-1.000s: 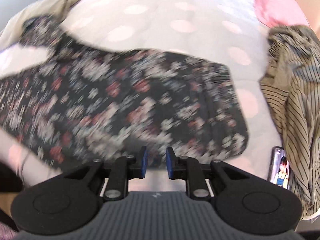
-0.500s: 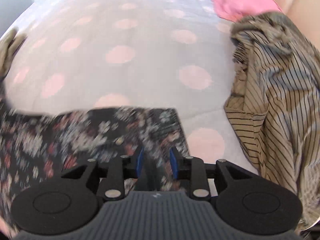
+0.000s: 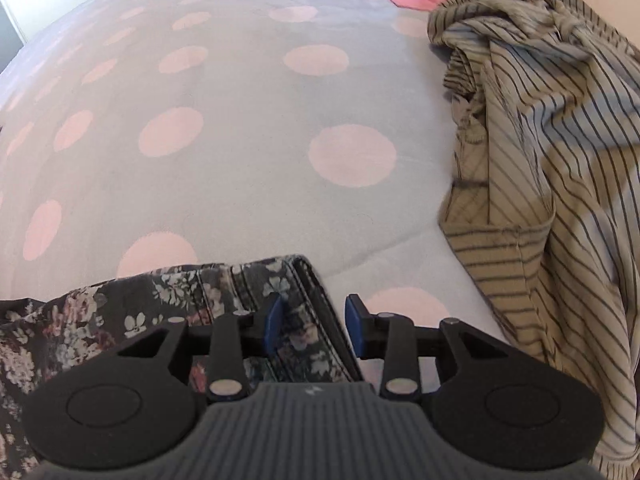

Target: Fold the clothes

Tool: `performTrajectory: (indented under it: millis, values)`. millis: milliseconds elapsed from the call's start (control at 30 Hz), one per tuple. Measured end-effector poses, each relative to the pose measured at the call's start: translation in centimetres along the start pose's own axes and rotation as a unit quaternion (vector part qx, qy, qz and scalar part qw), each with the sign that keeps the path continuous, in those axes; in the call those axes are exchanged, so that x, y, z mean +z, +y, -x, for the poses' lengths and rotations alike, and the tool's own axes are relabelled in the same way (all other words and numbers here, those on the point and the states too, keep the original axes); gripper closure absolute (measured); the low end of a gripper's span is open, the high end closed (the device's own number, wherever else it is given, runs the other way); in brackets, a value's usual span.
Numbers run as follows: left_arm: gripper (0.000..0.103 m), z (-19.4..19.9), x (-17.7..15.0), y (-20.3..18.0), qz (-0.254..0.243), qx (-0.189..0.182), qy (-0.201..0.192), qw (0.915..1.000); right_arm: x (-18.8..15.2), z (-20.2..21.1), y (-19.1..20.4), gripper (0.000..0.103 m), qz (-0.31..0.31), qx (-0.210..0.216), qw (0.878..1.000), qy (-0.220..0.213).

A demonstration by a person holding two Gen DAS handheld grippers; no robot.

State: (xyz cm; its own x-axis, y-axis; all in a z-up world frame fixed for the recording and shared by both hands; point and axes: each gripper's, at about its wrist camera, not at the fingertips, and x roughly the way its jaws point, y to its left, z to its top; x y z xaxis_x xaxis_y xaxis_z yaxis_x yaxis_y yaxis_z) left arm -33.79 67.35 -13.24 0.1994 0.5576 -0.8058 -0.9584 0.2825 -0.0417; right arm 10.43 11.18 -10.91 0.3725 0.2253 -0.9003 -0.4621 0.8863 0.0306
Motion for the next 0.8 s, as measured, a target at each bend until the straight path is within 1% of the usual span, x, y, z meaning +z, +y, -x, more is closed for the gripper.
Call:
performTrajectory:
  millis: [100,167,233,267,333,433,500,533,567,600,633,667,700,733,800]
  values:
    - [0.057,-0.5,-0.1,-0.4,-0.006,0.006,-0.012,0.9999,0.1,-0.5,-0.2,0.058,-0.004,-0.002,1.000,0.000]
    - [0.058,-0.6,-0.2,-0.5,-0.004,0.007,-0.016,0.9998,0.1,-0.9,-0.6,0.053,-0.014,0.002,1.000,0.002]
    - [0.072,-0.4,-0.3,-0.6,-0.005,0.007,-0.021,0.9998,0.2,-1.0,-1.2,0.051,-0.030,0.010,0.999,0.000]
    - [0.074,-0.3,-0.4,-0.7,-0.005,0.006,-0.023,0.9997,0.4,-0.8,-1.4,0.049,-0.039,0.013,0.999,-0.007]
    - [0.080,0.1,-0.5,-1.0,-0.009,0.011,-0.023,0.9996,0.7,-0.6,-2.0,0.046,-0.056,0.020,0.998,-0.023]
    - [0.086,0.8,-0.4,-1.6,-0.017,0.020,-0.024,0.9994,0.8,-1.1,-2.3,0.044,-0.064,0.036,0.997,-0.018]
    - [0.086,1.6,-0.3,-1.8,-0.022,0.029,-0.022,0.9991,0.5,-2.0,-2.5,0.044,-0.076,0.068,0.995,0.006]
    - [0.086,2.1,-0.3,-1.8,-0.024,0.034,-0.022,0.9989,0.2,-2.2,-2.6,0.045,-0.086,0.074,0.994,0.006]
    - [0.086,2.5,-0.1,-1.6,-0.025,0.038,-0.019,0.9988,0.1,-2.0,-2.5,0.054,-0.086,0.079,0.993,0.005]
    - [0.086,3.0,0.0,-1.4,-0.026,0.042,-0.016,0.9987,0.0,-1.9,-2.4,0.059,-0.085,0.084,0.993,0.004]
    - [0.086,3.5,0.1,-1.1,-0.027,0.045,-0.014,0.9985,-0.1,-1.6,-2.2,0.071,-0.078,0.084,0.993,0.001]
    - [0.086,4.0,0.2,-0.7,-0.028,0.049,-0.011,0.9983,-0.1,-1.2,-1.8,0.081,-0.069,0.080,0.994,-0.002]
    - [0.086,4.5,0.2,-0.2,-0.028,0.057,-0.010,0.9979,-0.3,-0.8,-1.4,0.088,-0.061,0.071,0.996,-0.009]
    - [0.086,5.0,0.2,0.3,-0.029,0.065,-0.009,0.9974,-0.4,-0.4,-1.1,0.092,-0.055,0.066,0.996,-0.017]
    - [0.086,6.1,0.2,1.6,-0.025,0.077,-0.007,0.9967,-0.6,0.4,-0.4,0.093,-0.045,0.042,0.998,-0.033]
